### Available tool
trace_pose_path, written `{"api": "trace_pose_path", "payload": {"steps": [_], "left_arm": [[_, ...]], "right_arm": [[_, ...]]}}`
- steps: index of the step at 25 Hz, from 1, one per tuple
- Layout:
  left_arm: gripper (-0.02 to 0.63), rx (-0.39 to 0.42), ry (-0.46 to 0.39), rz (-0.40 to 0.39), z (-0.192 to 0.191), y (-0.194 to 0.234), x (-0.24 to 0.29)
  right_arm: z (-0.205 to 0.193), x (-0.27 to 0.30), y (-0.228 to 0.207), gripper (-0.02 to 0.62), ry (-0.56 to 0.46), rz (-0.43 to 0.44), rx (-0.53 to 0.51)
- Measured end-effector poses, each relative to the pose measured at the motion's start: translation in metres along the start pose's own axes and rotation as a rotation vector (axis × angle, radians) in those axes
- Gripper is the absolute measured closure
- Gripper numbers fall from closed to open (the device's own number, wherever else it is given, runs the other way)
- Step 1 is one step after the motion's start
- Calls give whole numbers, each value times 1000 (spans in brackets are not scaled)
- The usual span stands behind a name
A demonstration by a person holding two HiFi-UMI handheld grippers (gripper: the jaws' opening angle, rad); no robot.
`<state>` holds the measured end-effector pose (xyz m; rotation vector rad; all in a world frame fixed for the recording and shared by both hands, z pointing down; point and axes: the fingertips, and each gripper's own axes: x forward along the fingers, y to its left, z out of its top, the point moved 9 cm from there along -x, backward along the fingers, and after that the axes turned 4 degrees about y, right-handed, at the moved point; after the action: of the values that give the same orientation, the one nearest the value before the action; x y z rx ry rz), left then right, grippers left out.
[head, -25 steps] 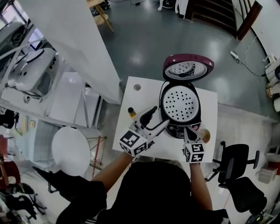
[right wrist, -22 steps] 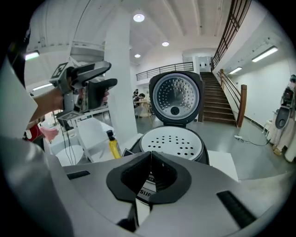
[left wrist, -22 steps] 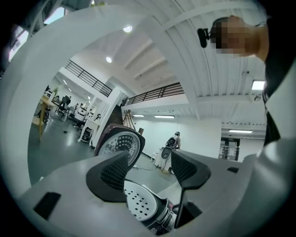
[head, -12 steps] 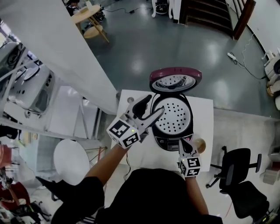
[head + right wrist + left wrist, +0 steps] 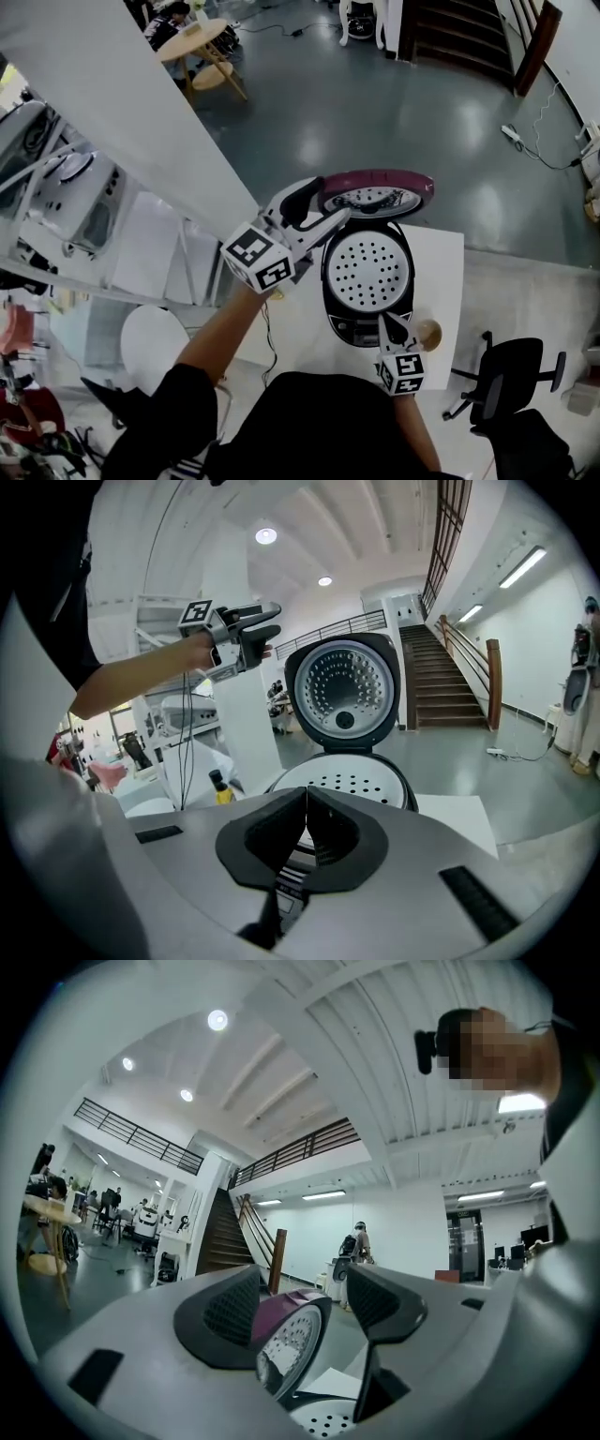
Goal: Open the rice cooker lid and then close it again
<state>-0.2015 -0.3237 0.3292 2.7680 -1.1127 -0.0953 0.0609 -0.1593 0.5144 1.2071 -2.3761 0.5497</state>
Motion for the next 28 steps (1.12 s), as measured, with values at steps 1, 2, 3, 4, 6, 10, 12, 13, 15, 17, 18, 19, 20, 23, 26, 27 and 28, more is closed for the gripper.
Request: {"api": "trace_pose_path", "payload": {"steps": [1,2,3,4,6,10,12,13,15,17,18,19,20,23,26,27,28], "left_arm": [[331,10,7,1,3,6,5],[331,20,17,2,4,12,10],[331,24,29,4,5,18,14],[331,23,42,6,5,24,18],[331,15,65,4,4,34,26],[331,24,98,5,0,51,40],[331,29,120,0,-3,58,46],[331,24,128,-3,-4,61,48],[331,2,145,-14,-7,67,54],[331,-30,161,-30,-8,73,60],[331,-42,168,-39,-8,75,62],[331,-49,179,-49,-8,76,64],[331,-53,191,-59,-9,77,66],[335,-58,228,-83,-13,80,71],[425,-40,232,-94,-14,81,72],[433,-35,234,-102,-14,81,73],[434,-30,239,-112,-13,80,74]], "right_arm": [[0,1,-4,595,3,-4,1],[1,3,-8,595,4,-5,1],[1,4,-12,595,3,-4,0],[2,4,-16,595,2,-2,2],[2,4,-25,595,-1,-7,8],[1,2,-44,595,-3,-45,44],[-1,2,-49,595,7,-62,50],[-2,2,-50,595,11,-66,48],[-5,2,-51,595,17,-71,44],[-6,5,-53,595,26,-73,45],[-6,6,-53,595,29,-73,49],[-7,7,-53,595,30,-72,55],[-7,8,-52,595,29,-71,61],[-7,9,-51,595,23,-68,61],[-8,10,-51,595,25,-70,52],[-9,9,-52,595,29,-71,52],[-11,8,-53,595,33,-73,54]]}}
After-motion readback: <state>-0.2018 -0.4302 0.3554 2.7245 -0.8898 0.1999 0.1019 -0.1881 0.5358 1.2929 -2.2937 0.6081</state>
